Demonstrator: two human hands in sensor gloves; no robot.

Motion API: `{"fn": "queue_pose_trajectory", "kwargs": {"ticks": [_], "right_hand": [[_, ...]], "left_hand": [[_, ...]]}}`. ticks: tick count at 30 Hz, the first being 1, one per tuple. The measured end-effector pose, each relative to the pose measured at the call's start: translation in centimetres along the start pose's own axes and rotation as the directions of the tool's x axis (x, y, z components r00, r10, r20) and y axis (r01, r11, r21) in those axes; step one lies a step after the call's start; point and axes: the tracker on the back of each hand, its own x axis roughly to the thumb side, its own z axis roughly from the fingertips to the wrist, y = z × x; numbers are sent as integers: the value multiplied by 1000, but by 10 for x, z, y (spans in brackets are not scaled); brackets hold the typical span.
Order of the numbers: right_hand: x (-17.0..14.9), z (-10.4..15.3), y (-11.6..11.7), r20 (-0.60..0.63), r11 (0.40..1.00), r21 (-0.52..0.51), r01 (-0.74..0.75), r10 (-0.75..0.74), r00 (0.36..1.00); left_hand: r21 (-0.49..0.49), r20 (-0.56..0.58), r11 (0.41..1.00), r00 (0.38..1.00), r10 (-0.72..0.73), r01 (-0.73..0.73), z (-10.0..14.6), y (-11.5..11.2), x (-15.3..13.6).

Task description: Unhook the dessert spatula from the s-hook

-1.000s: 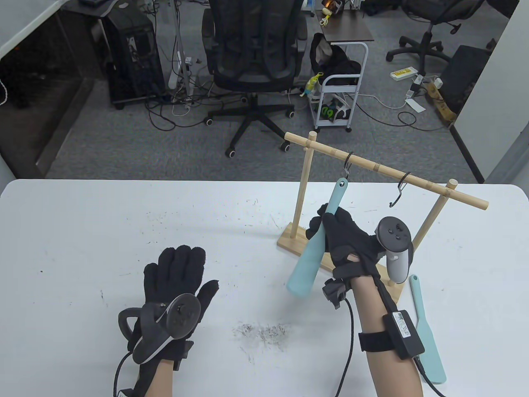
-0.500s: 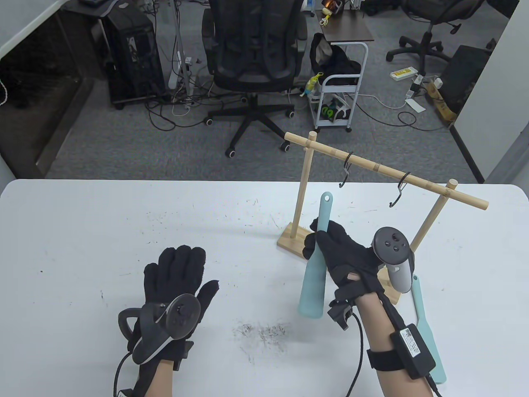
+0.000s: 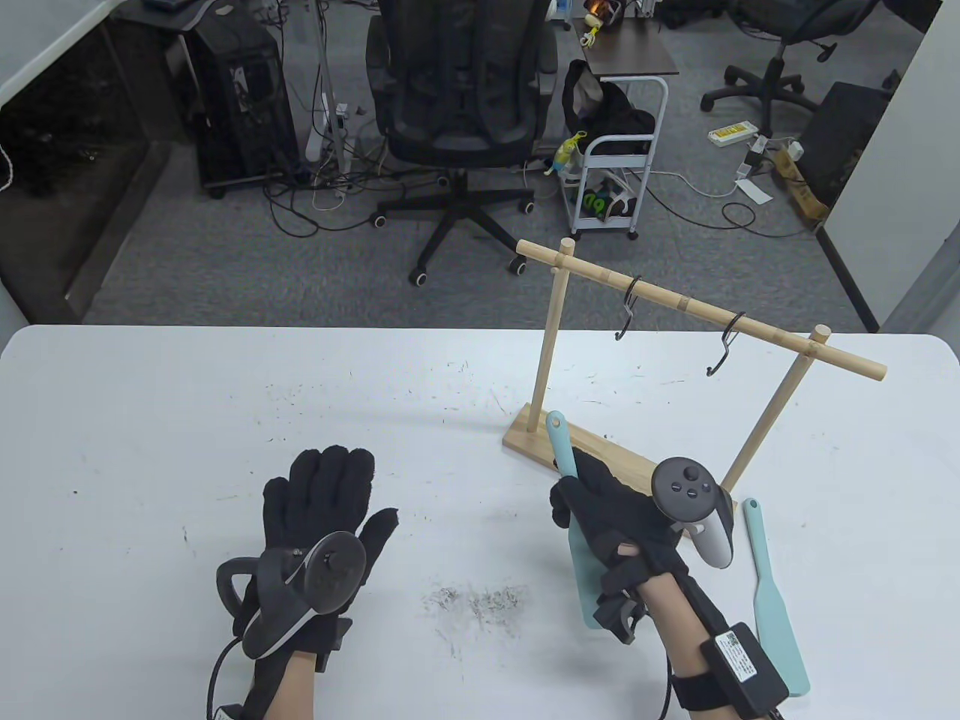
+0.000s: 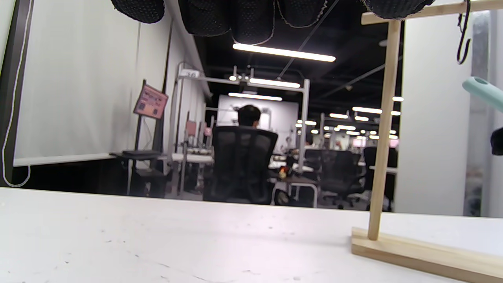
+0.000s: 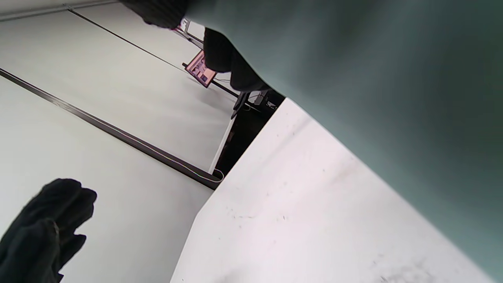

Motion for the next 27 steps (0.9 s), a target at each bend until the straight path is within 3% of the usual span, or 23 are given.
{"fn": "queue_pose_trajectory", "kwargs": {"ticks": [6, 14, 27], "right_hand": [[-14, 4, 13, -37, 992, 53, -116, 118, 992], [-25, 9, 21, -70, 988, 91, -123, 129, 989], [-45, 7, 27, -165, 957, 154, -244, 268, 949]], "left_hand": [[-1, 1, 1000, 1000, -2, 2, 0, 0, 0], [-8, 2, 1000, 1000, -5, 5, -1, -1, 1], [-11, 15, 1000, 1000, 1, 0, -1, -2, 4]]}}
